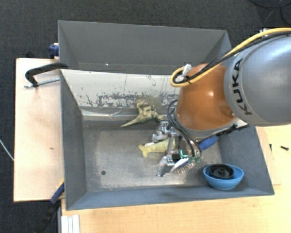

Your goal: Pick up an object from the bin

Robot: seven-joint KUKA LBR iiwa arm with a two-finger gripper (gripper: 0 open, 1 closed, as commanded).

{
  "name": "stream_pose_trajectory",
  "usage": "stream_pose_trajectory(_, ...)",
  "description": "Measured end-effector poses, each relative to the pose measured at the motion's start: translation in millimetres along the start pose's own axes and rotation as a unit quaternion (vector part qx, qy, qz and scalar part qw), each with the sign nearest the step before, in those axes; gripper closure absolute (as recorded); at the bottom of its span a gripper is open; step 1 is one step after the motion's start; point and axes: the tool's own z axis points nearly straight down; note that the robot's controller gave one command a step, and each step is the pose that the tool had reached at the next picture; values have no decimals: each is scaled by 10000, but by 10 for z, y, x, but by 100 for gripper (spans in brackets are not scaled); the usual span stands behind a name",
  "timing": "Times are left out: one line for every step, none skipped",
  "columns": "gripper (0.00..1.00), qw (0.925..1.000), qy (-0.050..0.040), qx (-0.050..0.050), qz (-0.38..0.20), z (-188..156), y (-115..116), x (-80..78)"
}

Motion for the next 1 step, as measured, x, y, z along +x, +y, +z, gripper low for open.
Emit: stream_pose_trajectory(0,9999,-46,9,117,519,-479,-398)
